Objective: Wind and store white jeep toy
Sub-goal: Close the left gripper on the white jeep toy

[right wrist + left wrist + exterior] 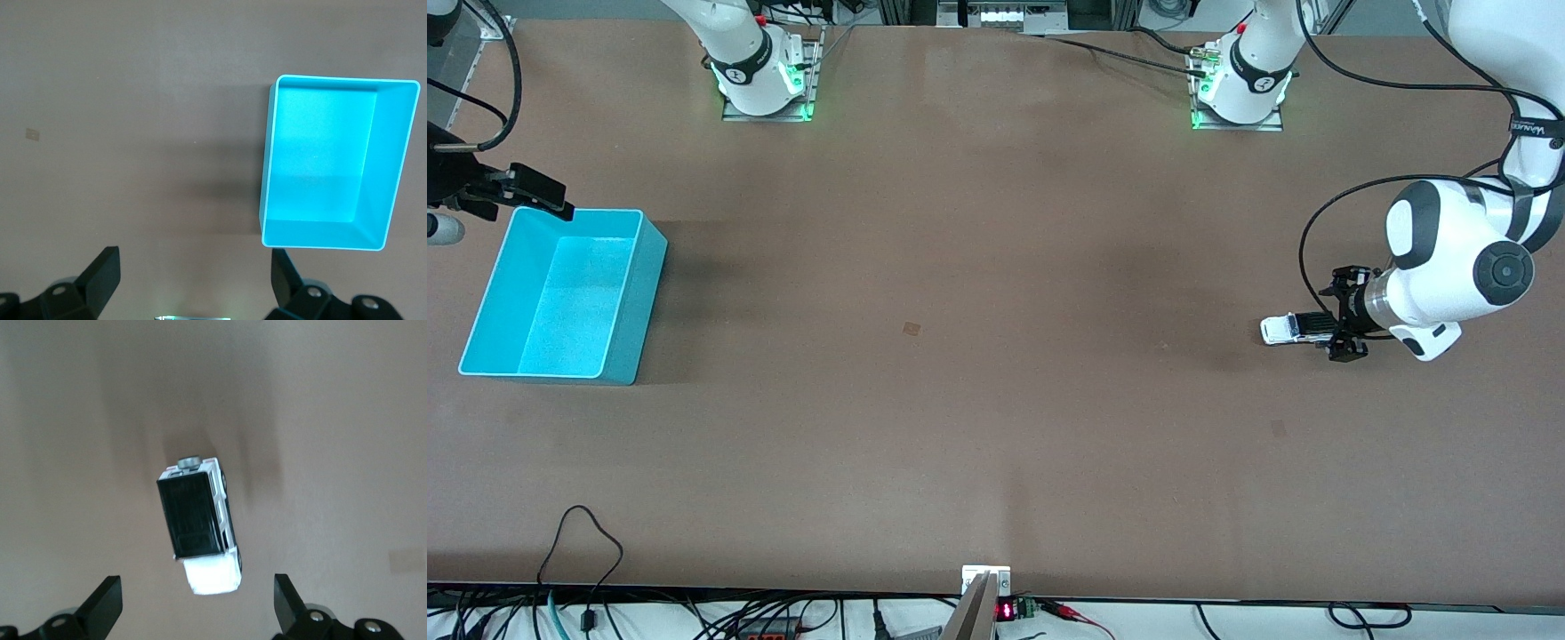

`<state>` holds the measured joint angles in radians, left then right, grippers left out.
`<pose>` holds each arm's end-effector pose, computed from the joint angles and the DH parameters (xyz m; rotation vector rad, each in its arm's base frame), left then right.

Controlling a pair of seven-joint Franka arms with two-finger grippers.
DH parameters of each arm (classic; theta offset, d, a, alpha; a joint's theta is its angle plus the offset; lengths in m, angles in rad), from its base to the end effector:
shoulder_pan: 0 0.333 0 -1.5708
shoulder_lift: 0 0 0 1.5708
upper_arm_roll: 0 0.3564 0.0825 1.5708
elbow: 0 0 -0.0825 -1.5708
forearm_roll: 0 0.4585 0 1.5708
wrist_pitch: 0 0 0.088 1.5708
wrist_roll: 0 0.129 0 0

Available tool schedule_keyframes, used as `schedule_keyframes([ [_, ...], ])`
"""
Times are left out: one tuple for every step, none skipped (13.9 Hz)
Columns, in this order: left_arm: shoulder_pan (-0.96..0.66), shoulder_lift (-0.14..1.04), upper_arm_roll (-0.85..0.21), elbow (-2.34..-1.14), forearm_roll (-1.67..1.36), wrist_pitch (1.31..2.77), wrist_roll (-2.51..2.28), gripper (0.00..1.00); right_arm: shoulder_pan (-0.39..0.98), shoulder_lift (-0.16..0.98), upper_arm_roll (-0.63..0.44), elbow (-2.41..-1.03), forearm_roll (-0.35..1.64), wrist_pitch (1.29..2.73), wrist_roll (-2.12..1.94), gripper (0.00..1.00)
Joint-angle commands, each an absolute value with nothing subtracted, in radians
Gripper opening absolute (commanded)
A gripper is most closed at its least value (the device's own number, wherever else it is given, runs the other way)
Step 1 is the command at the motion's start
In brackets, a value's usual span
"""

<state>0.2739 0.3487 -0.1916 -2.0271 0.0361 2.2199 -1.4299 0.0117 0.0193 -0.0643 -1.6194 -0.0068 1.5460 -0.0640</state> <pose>0.6418 0.0552 0.2293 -2.2529 -2.0875 0.2163 0.6272 -0.0336 0.6024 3.1355 0.0180 -0.1459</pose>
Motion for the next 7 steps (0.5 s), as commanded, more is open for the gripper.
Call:
schedule_keyframes([
  [0.293,0.36,-0.196,-2.063,0.054,2.293,-1.483,1.0,0.023,0.014,-0.061,-1.614,-0.006,1.531,-0.067,1.0],
  [0.296,0.364,-0.196,-2.072,0.054,2.31,-1.508,1.0,0.023,0.014,-0.061,-1.615,-0.006,1.531,-0.067,1.0],
  [0.301,0.37,-0.195,-2.08,0.054,2.322,-1.528,1.0,0.023,0.014,-0.061,-1.615,-0.006,1.529,-0.067,1.0],
  [0.301,0.374,-0.196,-2.08,0.054,2.329,-1.534,1.0,0.023,0.014,-0.061,-1.615,-0.006,1.529,-0.067,1.0],
  [0.301,0.382,-0.196,-2.08,0.054,2.333,-1.546,1.0,0.025,0.014,-0.061,-1.617,-0.006,1.529,-0.066,1.0],
  [0.302,0.388,-0.195,-2.082,0.054,2.354,-1.554,1.0,0.025,0.014,-0.061,-1.617,-0.006,1.529,-0.066,1.0],
  [0.302,0.393,-0.193,-2.086,0.066,2.361,-1.555,1.0,0.025,0.014,-0.061,-1.617,-0.006,1.529,-0.066,1.0],
])
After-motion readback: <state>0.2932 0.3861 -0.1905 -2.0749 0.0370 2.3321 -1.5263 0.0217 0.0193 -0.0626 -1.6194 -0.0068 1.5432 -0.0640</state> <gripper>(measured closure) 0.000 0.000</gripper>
